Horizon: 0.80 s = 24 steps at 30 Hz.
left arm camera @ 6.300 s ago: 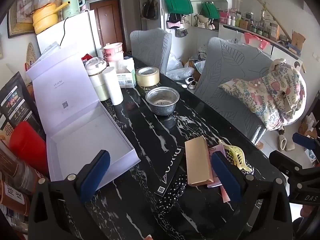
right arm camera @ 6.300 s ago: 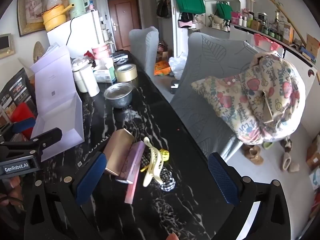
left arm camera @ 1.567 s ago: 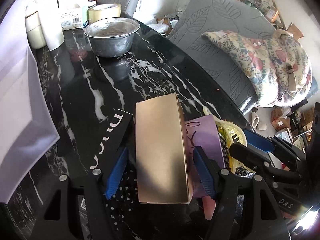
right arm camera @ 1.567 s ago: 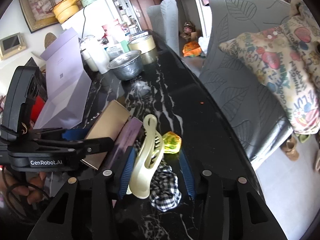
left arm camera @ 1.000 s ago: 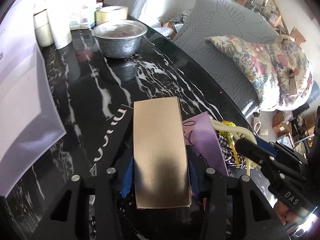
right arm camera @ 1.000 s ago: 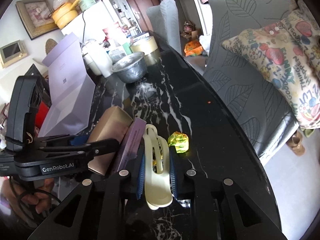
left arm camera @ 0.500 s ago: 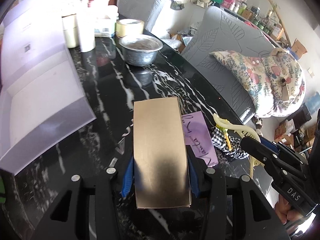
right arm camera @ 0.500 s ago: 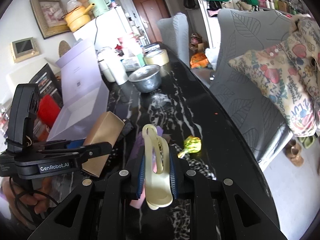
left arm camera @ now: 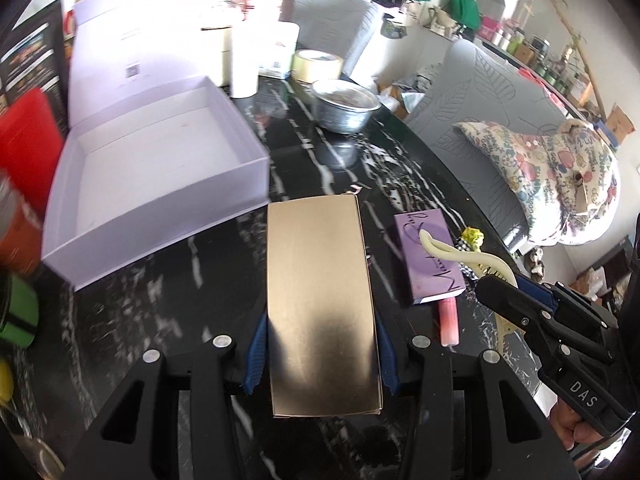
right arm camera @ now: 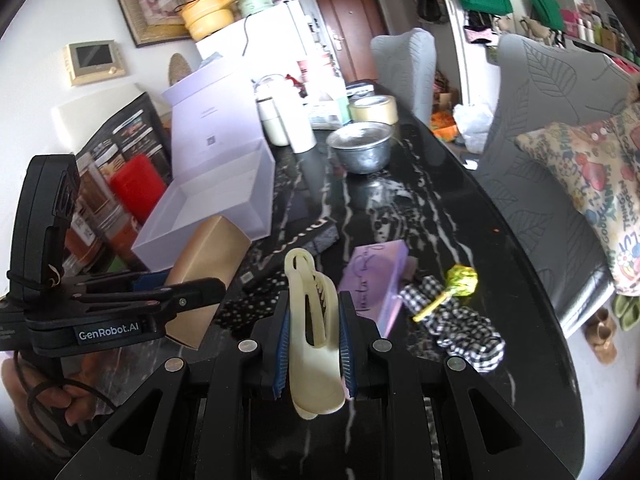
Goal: Organize rigid objects
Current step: 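Carry the gold box and cream claw clip toward the open white box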
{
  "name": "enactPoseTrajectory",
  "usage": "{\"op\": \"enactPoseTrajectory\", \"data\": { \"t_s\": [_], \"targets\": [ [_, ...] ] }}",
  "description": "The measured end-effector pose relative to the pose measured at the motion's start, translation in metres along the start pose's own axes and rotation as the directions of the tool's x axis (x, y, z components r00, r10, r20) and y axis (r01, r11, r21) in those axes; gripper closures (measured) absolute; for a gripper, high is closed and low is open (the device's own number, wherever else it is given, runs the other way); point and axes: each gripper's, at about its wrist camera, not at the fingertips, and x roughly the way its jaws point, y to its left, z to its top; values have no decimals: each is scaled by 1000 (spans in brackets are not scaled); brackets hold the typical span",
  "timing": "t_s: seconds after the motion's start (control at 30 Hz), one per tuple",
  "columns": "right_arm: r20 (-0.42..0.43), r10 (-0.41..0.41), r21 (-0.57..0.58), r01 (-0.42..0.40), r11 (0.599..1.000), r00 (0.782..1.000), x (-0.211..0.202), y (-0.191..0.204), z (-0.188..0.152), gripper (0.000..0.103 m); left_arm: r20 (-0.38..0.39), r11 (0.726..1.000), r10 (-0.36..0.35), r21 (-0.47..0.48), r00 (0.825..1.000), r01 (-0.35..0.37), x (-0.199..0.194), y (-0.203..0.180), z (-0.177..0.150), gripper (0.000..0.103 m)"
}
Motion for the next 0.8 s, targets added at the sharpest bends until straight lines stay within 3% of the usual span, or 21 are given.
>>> {"op": "enactPoseTrajectory", "data": {
  "t_s": [0.8],
  "targets": [
    [-72, 186, -193, -196, 961, 980, 15, 90, 7, 82, 92, 975, 163, -168, 982, -146, -73, 62, -32, 58]
  ]
}}
